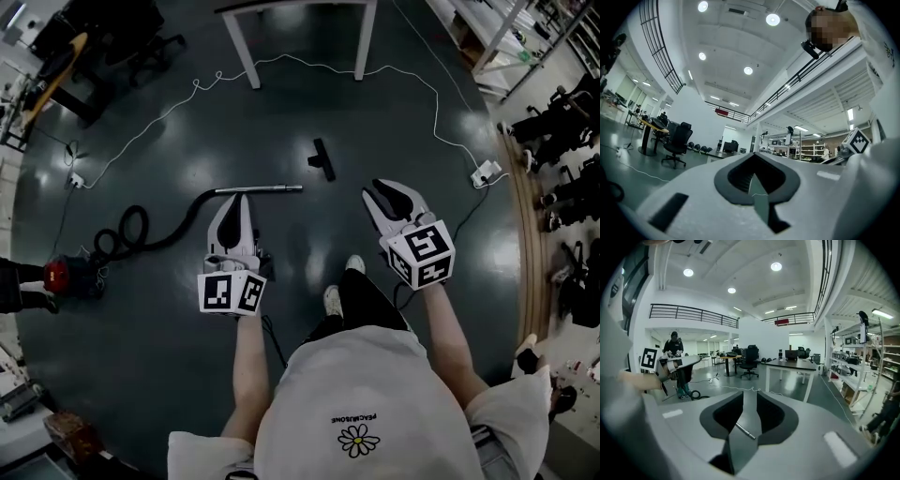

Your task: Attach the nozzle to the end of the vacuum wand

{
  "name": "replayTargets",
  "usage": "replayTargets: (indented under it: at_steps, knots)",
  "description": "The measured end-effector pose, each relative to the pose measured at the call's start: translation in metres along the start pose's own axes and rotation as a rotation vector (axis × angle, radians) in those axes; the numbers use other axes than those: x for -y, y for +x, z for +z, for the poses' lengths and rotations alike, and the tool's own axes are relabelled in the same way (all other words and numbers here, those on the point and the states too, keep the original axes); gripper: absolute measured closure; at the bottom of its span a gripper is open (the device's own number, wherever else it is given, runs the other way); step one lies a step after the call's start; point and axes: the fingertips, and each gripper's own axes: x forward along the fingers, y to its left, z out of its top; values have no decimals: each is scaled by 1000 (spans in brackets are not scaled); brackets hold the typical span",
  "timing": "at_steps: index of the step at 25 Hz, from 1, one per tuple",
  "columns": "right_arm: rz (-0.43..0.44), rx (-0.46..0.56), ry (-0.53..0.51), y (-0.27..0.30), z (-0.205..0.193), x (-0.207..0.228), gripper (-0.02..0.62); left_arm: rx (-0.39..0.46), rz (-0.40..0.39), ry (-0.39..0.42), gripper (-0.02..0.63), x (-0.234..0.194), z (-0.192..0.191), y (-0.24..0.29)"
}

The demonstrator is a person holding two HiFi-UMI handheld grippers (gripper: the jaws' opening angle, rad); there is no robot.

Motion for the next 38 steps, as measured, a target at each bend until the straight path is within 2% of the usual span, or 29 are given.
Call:
replayTargets:
  at_steps: [6, 9, 14, 16, 17, 19, 21, 22, 24, 27, 30, 32, 35, 37, 38]
  knots:
    - [23, -52, 25, 102, 8, 69, 502, -73, 34, -23, 603, -51, -30, 99]
    - [37, -90, 21, 147, 13, 103, 495, -115, 23, -12, 603, -65, -40, 150]
    - [82, -149, -60, 216, 18, 127, 475, -191, -102, 157, 602, -84, -54, 211]
    - [115, -171, -101, 239, 22, 126, 467, -319, -226, 264, 588, -86, -79, 224]
    - [142, -197, -128, 250, 20, 126, 455, -418, -317, 335, 553, -84, -100, 226]
    - [207, -274, -219, 273, 8, 129, 420, -659, -516, 521, 427, -85, -156, 222]
    - [267, -345, -349, 306, -20, 133, 400, -880, -688, 703, 361, -103, -222, 211]
    - [300, -376, -409, 327, -42, 136, 389, -965, -756, 755, 348, -120, -257, 206]
    - [379, -440, -488, 378, -111, 142, 373, -1087, -852, 780, 347, -162, -343, 202]
    - [487, -542, -535, 463, -268, 162, 369, -1224, -932, 789, 347, -235, -517, 191]
    - [513, -598, -628, 556, -433, 188, 364, -1348, -1019, 869, 347, -308, -699, 172]
    - [520, -624, -689, 607, -523, 202, 359, -1414, -1072, 927, 345, -343, -799, 157]
    - [535, -662, -734, 662, -615, 218, 351, -1460, -1089, 956, 342, -367, -899, 147]
    - [544, -678, -728, 688, -649, 222, 350, -1468, -1086, 1003, 343, -376, -939, 147]
    - [546, -689, -727, 698, -662, 222, 351, -1476, -1091, 1034, 367, -379, -953, 147]
